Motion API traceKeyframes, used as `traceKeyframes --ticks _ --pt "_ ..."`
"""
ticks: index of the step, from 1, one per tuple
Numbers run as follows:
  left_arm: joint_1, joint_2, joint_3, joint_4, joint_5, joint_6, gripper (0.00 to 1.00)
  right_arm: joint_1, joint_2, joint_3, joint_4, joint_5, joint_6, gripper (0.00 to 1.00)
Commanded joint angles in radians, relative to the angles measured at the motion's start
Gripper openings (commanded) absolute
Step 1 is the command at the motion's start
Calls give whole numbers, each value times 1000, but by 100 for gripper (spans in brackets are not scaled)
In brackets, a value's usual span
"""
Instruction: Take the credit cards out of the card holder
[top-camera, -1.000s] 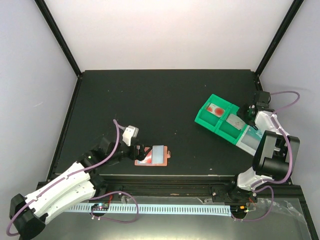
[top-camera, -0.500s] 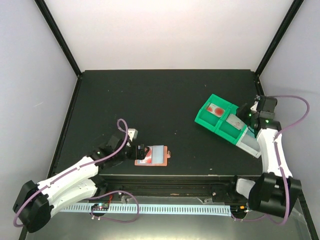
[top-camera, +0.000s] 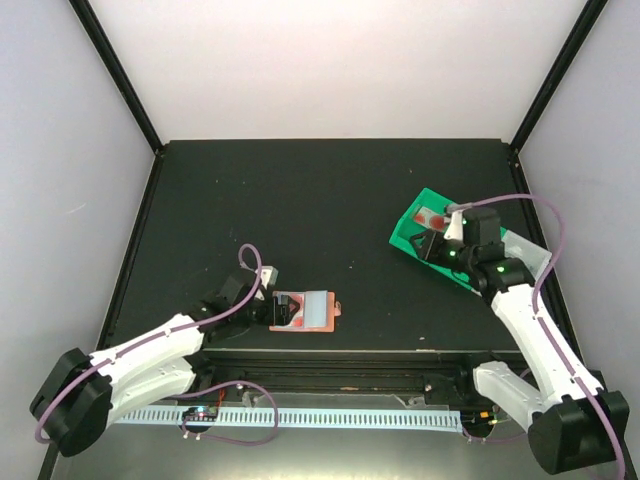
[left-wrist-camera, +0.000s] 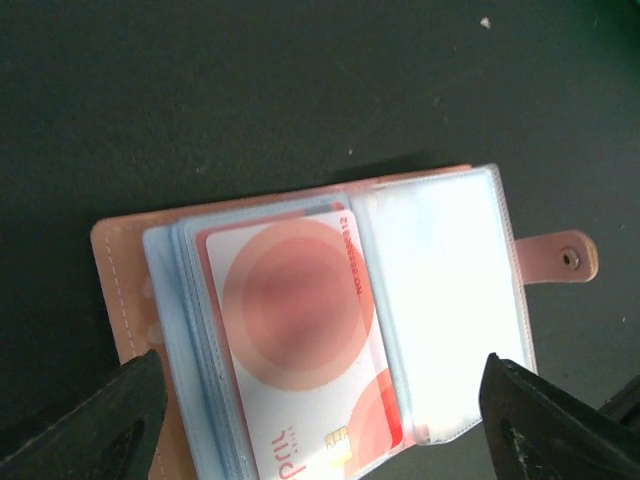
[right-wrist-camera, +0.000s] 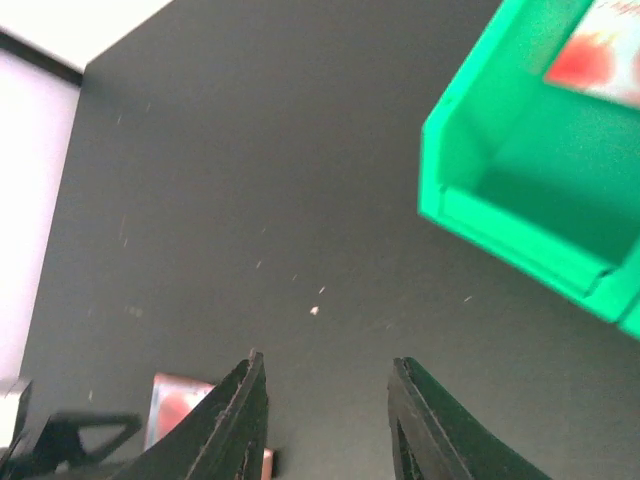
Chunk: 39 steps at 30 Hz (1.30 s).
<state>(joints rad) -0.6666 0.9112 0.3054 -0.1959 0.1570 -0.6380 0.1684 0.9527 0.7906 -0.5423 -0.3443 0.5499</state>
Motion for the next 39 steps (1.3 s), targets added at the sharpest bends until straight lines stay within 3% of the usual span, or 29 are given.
traceKeyframes --ticks 1,6,13,18,25,30,34,39 --pt "7 39 -9 76 64 -29 83 103 -2 -41 59 -7 37 36" --pt "6 91 -5 82 83 -18 80 197 17 -64 94 35 78 35" --pt "-1 160 -38 229 190 -84 63 322 39 -103 157 51 116 35" --pt "-18 180 -71 353 265 -162 57 417 56 -145 239 54 161 36" --pt "-18 77 -64 272 201 -160 53 548 132 -164 322 101 231 35" --pt "-15 -22 -71 192 109 -167 38 666 228 -140 376 143 261 34" --pt "-15 -56 -90 216 113 -173 30 720 303 -113 417 151 266 32" --pt "-11 -40 -112 282 152 -168 10 752 392 -97 480 126 246 30"
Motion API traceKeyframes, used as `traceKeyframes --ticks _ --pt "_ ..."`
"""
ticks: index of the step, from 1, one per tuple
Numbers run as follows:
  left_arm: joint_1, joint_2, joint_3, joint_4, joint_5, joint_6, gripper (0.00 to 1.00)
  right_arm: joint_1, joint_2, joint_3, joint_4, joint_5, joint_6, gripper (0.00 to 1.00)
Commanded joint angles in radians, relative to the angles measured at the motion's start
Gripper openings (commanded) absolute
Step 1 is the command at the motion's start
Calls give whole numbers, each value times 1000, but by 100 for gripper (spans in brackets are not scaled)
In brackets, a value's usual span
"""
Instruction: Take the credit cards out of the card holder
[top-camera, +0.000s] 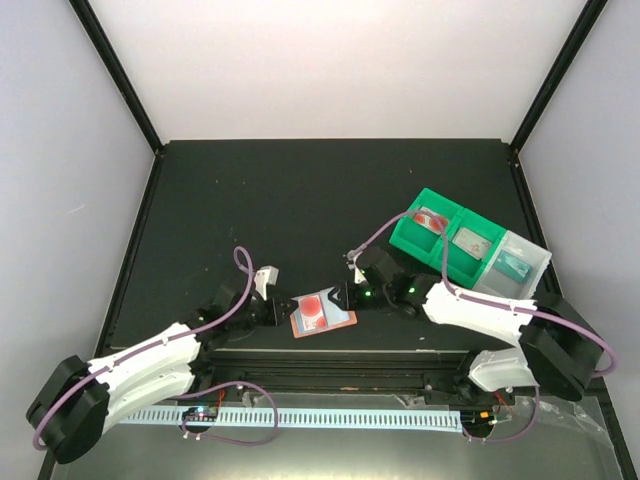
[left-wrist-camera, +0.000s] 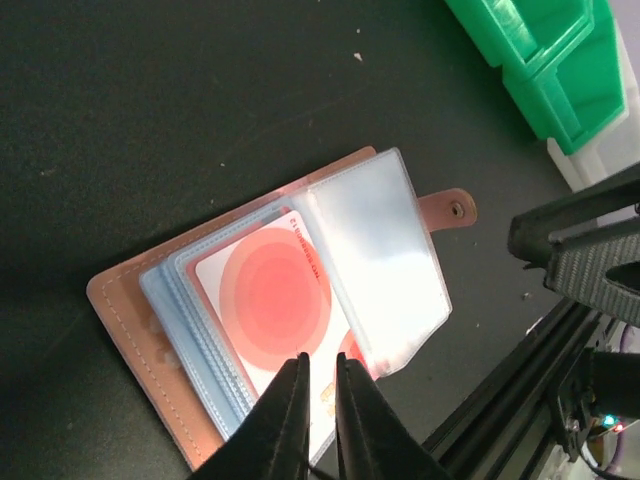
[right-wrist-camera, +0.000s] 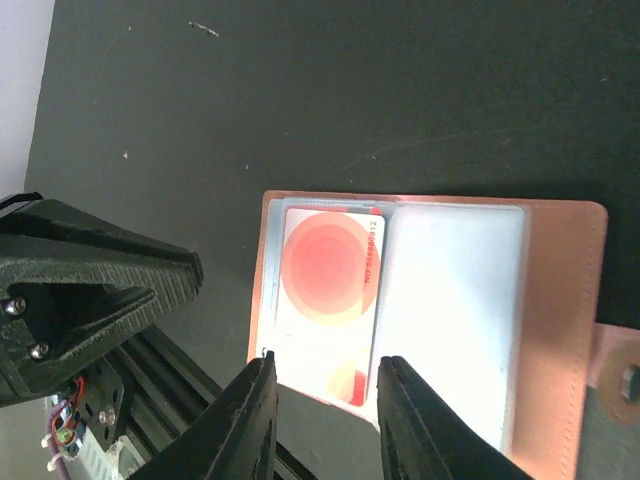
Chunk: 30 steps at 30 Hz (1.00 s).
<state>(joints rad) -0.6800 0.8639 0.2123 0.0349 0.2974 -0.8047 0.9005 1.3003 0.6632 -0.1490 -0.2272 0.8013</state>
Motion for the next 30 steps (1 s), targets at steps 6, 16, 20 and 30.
traceKeyframes --ticks 6,16,20,30 --pt "4 44 -37 102 20 -2 2 45 128 33 159 -23 -4 28" --pt "6 165 -68 262 85 -12 1 85 256 71 178 -27 -18 27" --pt "6 216 -65 283 91 -9 2 85 284 68 179 -23 -20 26" --pt "6 308 -71 301 71 0 2 87 318 50 192 -18 -28 27"
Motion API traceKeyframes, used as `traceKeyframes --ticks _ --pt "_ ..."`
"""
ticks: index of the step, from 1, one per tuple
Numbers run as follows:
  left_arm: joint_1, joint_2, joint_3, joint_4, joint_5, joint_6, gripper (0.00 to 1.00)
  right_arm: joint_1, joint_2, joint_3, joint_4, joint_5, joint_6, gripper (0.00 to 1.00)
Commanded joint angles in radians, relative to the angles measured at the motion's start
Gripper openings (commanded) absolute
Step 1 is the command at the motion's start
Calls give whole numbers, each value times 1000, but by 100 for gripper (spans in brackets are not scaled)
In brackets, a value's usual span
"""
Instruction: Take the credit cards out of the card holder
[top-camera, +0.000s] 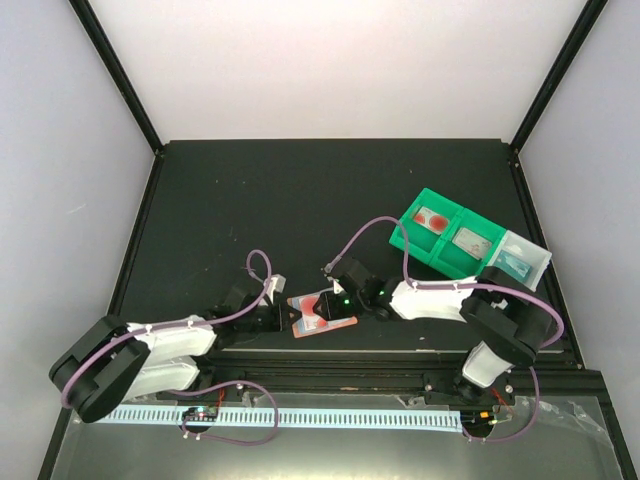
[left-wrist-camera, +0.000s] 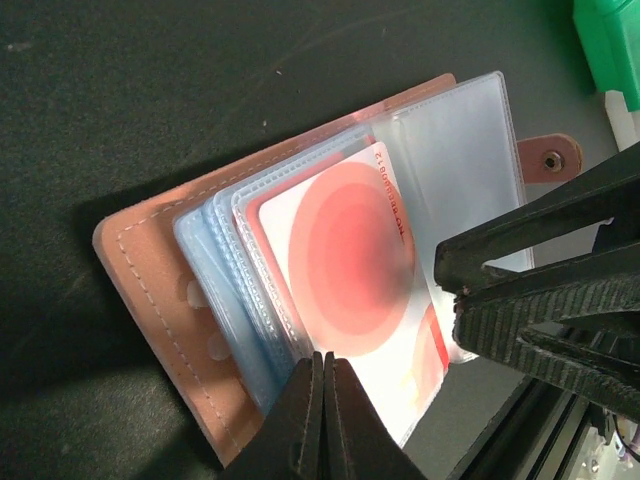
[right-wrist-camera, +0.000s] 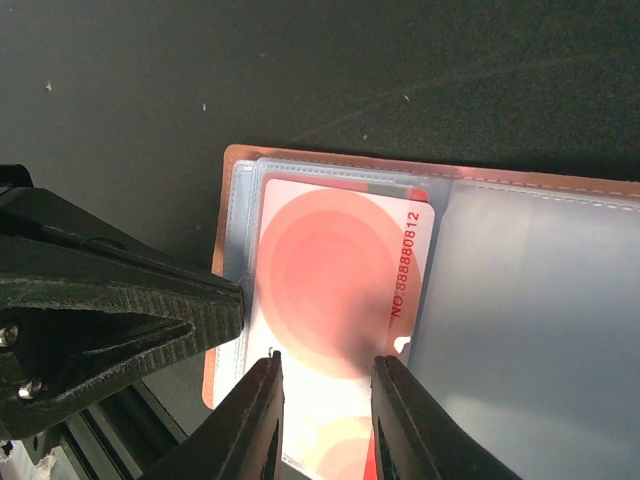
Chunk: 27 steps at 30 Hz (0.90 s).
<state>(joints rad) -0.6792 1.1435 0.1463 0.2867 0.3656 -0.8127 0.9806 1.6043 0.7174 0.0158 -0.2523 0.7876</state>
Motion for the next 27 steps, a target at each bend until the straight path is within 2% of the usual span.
traceKeyframes --ticks 1,18,27 --pt "6 36 -6 55 3 10 2 6 15 -5 26 10 -14 27" --pt "5 88 2 30 -20 38 2 4 -12 7 -88 140 -51 28" --pt "5 94 9 24 -22 44 2 4 30 -13 14 44 -30 26"
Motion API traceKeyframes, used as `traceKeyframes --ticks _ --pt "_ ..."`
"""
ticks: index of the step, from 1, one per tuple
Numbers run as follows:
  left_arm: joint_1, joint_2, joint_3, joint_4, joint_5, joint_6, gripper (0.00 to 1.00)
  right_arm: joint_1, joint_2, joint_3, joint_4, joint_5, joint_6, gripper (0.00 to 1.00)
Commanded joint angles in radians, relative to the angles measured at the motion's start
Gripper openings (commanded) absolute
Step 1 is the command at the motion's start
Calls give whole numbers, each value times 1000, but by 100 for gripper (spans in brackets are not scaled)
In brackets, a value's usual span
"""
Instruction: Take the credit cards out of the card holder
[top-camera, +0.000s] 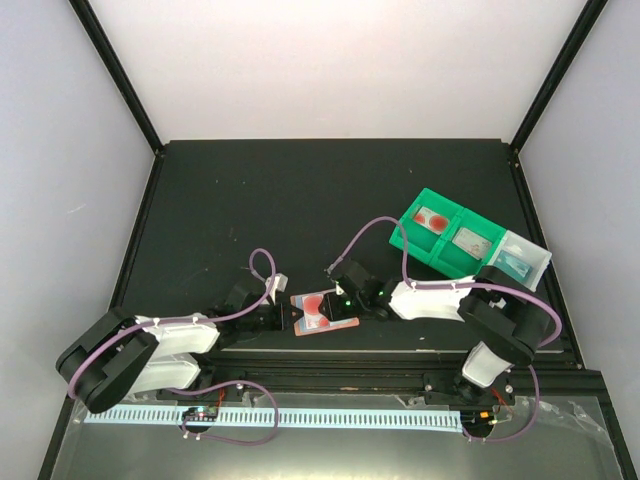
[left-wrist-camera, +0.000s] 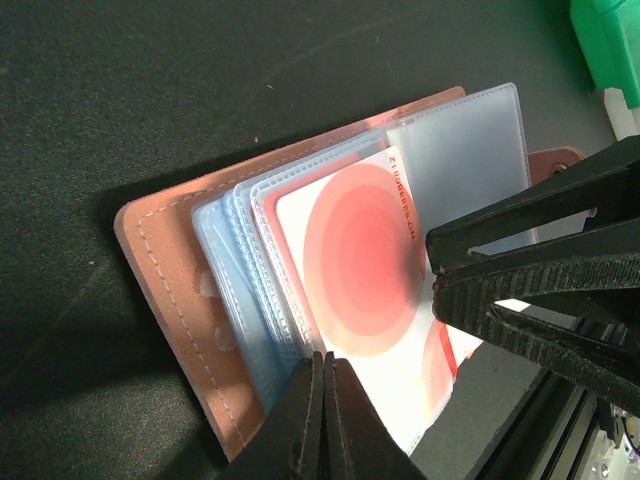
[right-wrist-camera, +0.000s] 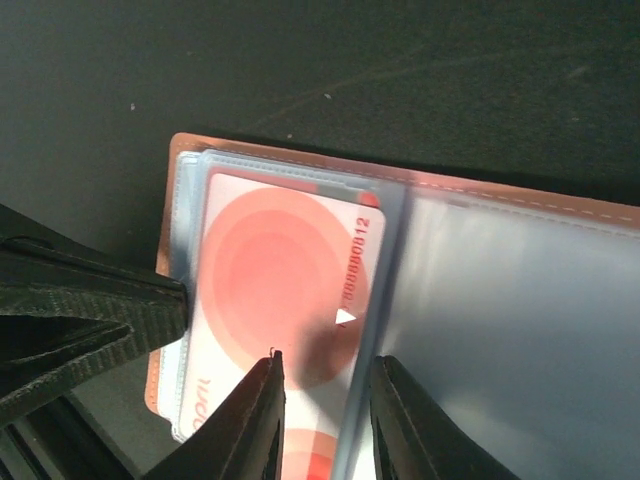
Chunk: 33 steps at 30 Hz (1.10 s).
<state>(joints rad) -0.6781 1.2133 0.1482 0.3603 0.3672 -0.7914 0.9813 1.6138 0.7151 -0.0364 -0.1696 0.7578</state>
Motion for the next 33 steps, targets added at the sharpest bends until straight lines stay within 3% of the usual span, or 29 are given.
traceKeyframes --ticks 1,5,13,17,33 --pt "3 25 7 -51 -23 22 2 3 26 -12 74 -46 3 25" --pt "4 24 0 -51 -26 22 2 2 31 -20 93 -51 6 20" --pt "3 42 19 -90 -46 55 2 -38 2 -88 196 -119 42 1" --pt "4 55 18 -85 -48 55 2 -62 -19 -143 296 -188 76 1" --pt "3 61 18 -91 -66 54 2 -129 -40 -223 340 -226 82 1"
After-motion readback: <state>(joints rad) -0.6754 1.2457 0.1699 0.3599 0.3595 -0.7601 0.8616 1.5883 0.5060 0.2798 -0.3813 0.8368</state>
